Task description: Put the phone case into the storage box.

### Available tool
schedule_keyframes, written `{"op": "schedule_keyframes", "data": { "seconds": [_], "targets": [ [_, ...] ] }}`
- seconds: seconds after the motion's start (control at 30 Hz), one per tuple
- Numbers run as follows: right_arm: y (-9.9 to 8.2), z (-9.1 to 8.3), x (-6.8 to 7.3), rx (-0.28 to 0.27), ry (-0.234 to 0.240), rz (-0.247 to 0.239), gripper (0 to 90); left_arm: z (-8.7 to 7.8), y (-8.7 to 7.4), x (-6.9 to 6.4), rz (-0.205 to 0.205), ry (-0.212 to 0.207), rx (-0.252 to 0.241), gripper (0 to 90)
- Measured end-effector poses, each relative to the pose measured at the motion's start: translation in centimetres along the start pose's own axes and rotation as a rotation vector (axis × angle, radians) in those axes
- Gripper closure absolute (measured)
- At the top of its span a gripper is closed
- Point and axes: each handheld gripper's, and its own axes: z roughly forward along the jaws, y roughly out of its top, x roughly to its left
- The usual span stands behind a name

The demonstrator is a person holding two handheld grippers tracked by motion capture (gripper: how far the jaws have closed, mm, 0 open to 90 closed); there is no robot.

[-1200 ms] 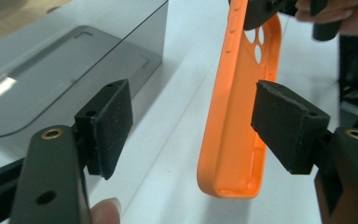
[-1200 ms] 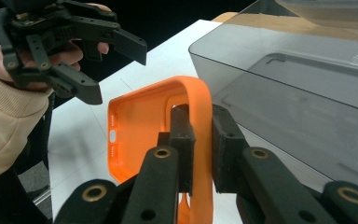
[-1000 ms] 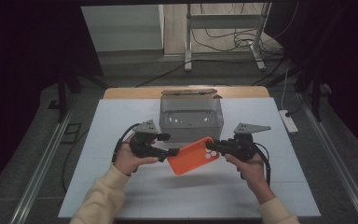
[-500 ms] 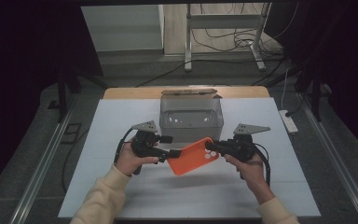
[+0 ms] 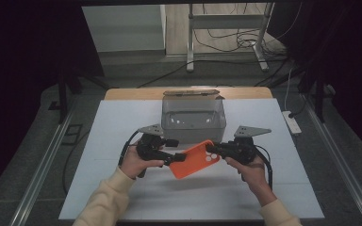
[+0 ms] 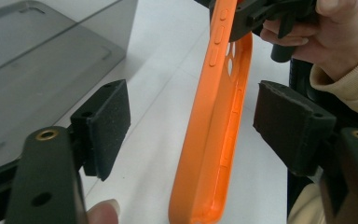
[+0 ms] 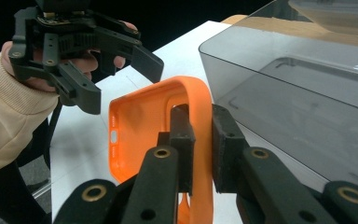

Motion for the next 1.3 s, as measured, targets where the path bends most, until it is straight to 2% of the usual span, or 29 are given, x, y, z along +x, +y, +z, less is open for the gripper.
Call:
{"op": "schedule_keyframes", "data": {
  "seconds": [0.23, 0.67, 1.0, 1.3],
  "targets": [
    [0.0, 0.1, 0.1, -0.004, 0.008, -0.007, 81.0, 0.5, -0.1, -0.3, 0.021, -0.009, -0.004, 28.7],
    [-0.1, 0.1, 0.1, -0.01, 0.013, -0.009, 80.9, 0.9, -0.1, -0.3, 0.019, -0.017, 0.002, 31.2],
    [-0.1, 0.2, 0.2, -0.014, 0.018, -0.015, 80.8, 1.3, -0.2, -0.2, 0.005, -0.031, 0.005, 36.7],
    [-0.3, 0.6, 0.3, -0.011, 0.035, -0.017, 80.9, 1.5, -0.3, -0.1, 0.0, -0.058, 0.014, 52.0]
  ]
}}
